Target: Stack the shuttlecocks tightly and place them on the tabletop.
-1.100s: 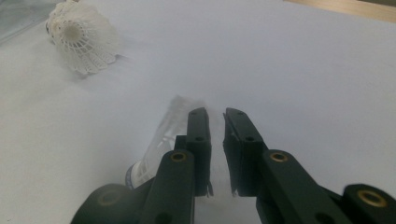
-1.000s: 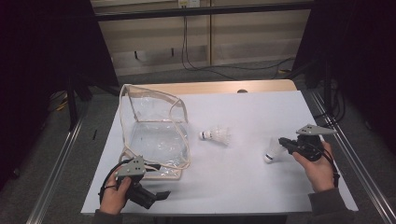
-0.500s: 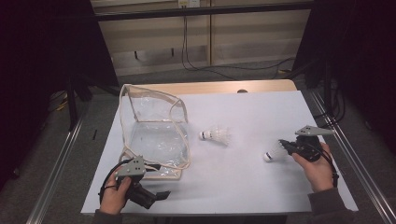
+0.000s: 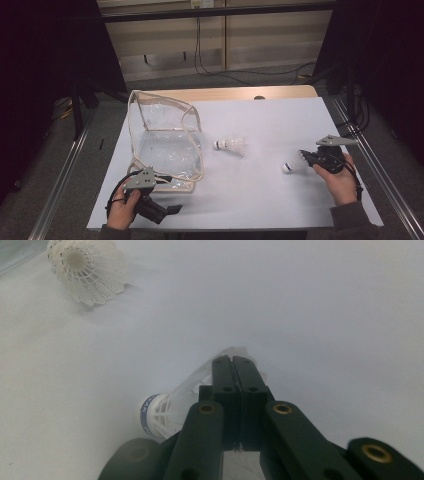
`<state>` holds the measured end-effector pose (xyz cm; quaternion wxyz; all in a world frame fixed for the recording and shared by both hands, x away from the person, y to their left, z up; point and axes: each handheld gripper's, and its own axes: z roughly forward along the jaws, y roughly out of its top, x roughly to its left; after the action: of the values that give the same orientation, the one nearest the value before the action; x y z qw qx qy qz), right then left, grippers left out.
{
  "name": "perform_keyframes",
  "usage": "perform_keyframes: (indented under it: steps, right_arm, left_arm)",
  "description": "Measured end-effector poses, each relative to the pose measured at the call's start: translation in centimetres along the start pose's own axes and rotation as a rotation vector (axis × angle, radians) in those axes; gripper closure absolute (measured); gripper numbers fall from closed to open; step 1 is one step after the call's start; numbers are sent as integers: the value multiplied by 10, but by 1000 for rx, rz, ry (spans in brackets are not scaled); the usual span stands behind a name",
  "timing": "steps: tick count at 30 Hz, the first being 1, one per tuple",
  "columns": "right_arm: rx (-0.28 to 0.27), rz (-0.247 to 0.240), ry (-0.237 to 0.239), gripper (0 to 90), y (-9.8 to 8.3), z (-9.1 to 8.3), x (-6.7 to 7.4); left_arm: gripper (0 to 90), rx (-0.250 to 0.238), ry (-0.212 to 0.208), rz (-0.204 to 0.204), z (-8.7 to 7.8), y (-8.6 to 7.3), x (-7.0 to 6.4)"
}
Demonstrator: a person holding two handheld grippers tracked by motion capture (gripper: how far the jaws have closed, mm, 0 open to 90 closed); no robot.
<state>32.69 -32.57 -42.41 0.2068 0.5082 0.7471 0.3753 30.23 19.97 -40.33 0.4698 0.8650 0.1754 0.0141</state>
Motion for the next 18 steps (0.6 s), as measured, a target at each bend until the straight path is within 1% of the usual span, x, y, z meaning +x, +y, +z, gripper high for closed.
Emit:
perform_keyframes:
  steps: [6, 8, 9, 10, 15, 18]
  right_arm:
    - [1, -3, -5, 874, -1, 0, -1]
    - [3, 0, -8, 850, 0, -1, -2]
    - [4, -4, -8, 838, 1, -1, -2]
    - [6, -4, -10, 832, 1, -2, -2]
    - [7, -21, -17, 821, 3, -4, -1]
    - [6, -17, -21, 817, 4, -6, -1]
  left_arm:
    - [37, 0, 1, 0, 0, 0, 0]
    - [37, 1, 1, 1, 0, 0, 0]
    - [38, -4, 1, -6, 0, 0, -1]
    - [37, 1, 1, 1, 0, 0, 0]
    - [37, -2, 1, -5, 0, 0, -1]
    - [37, -2, 3, -3, 0, 0, -1]
